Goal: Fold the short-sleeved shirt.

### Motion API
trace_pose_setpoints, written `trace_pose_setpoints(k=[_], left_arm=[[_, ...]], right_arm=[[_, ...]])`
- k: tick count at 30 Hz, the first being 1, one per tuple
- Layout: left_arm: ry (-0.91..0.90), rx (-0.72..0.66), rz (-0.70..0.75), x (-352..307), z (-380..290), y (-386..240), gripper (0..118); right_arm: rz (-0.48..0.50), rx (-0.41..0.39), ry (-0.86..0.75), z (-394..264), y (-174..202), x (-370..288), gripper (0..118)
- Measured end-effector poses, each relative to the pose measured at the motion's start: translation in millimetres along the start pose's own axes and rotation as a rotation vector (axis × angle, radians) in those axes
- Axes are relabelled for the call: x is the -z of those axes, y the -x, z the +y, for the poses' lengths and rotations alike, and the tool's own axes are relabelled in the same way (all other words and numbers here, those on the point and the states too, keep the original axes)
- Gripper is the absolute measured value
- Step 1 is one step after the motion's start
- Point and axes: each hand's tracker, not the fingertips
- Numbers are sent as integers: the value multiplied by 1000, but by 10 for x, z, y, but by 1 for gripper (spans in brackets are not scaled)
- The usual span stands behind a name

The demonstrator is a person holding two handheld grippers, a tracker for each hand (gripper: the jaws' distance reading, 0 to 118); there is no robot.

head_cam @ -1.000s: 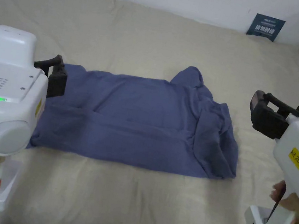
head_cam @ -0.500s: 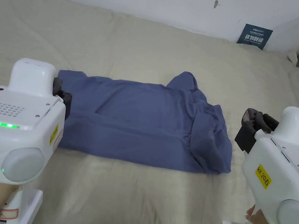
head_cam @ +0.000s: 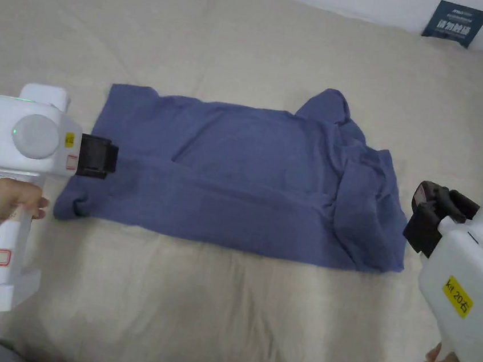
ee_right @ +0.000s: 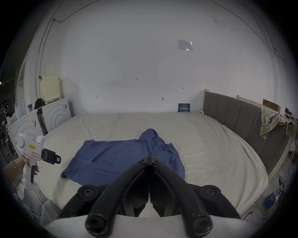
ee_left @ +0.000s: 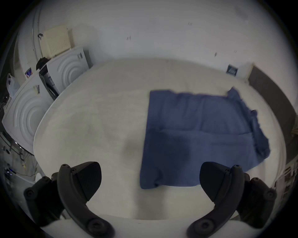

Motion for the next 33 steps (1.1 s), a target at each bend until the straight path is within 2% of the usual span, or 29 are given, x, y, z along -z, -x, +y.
trace_pose_setpoints(k=[5, 8, 9, 12, 14, 15, 18, 20, 21, 22, 25, 26, 31, 33], left_arm=[[181, -24, 32, 574, -23, 26, 115], [262, -35, 78, 788, -76, 20, 108], [288, -36, 94, 834, -95, 15, 101], [266, -124, 17, 778, -104, 21, 70], [248, -111, -21, 697, -102, -30, 22], [239, -97, -40, 680, -110, -61, 7], [240, -66, -17, 685, -90, -85, 6], [234, -78, -22, 595, -83, -99, 6], [214, -94, -34, 534, -66, -83, 6], [189, -101, -42, 475, -49, -73, 6], [134, -82, -57, 285, 0, -74, 6], [122, -78, -58, 234, 13, -78, 6], [98, -65, -60, 175, 38, -107, 6], [109, -67, -55, 229, 35, -102, 6]], right_arm=[[-20, -2, 63, -133, -58, 183, 0], [-33, 4, 95, -178, -92, 268, 0], [-35, 6, 101, -193, -109, 282, 0], [-48, 8, 112, -202, -134, 334, 0], [-52, 13, 117, -204, -155, 371, 0], [-54, 19, 122, -197, -167, 400, 0], [-51, 37, 134, -146, -232, 497, 0], [-72, 21, 190, -83, -313, 651, 2], [-97, 7, 265, -53, -365, 772, 13], [-107, 11, 324, -28, -412, 902, 49], [-52, 64, 487, -73, -625, 1319, 80], [-81, 67, 533, -122, -671, 1445, 94], [-158, 39, 672, -418, -873, 1971, 95], [-160, 59, 735, -566, -926, 2117, 95]])
